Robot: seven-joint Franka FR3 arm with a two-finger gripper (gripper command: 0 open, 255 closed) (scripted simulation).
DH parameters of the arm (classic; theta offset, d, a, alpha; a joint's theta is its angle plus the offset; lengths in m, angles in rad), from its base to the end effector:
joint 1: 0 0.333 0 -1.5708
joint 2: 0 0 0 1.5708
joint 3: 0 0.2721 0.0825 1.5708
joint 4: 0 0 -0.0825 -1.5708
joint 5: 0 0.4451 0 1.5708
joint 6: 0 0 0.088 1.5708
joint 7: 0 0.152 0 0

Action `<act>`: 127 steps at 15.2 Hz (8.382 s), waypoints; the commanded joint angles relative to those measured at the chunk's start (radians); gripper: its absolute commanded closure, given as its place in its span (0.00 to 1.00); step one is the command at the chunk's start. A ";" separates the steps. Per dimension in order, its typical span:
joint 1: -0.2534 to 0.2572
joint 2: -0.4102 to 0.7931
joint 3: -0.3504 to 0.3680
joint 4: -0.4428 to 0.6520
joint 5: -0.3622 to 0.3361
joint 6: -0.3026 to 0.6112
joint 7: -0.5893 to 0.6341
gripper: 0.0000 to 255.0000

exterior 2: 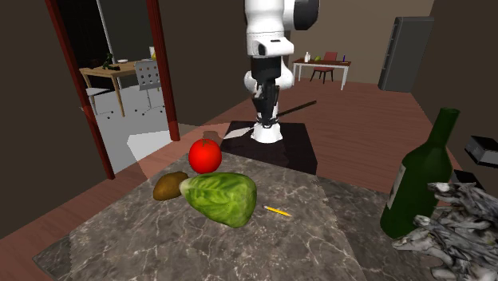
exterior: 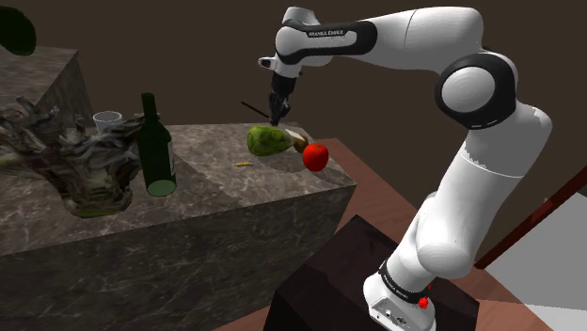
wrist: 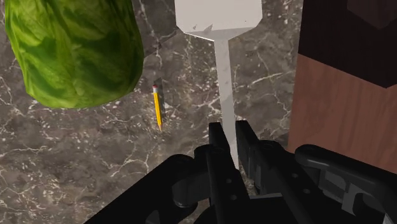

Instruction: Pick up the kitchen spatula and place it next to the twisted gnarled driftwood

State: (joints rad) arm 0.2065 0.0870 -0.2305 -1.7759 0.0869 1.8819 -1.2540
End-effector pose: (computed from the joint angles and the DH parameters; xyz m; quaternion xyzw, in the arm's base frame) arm 0.6468 -0.0034 0.3991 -0.8234 -0.5665 -0.0275 0.0189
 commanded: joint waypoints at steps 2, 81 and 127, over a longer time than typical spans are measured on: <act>-0.001 -0.004 -0.001 0.038 -0.002 -0.042 0.002 1.00; 0.288 0.164 0.184 0.159 -0.026 0.034 0.480 1.00; 0.286 0.344 0.193 -0.086 -0.002 0.457 0.450 0.00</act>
State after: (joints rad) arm 0.4923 0.4313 -0.0376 -1.8616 0.0852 2.3392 -0.8044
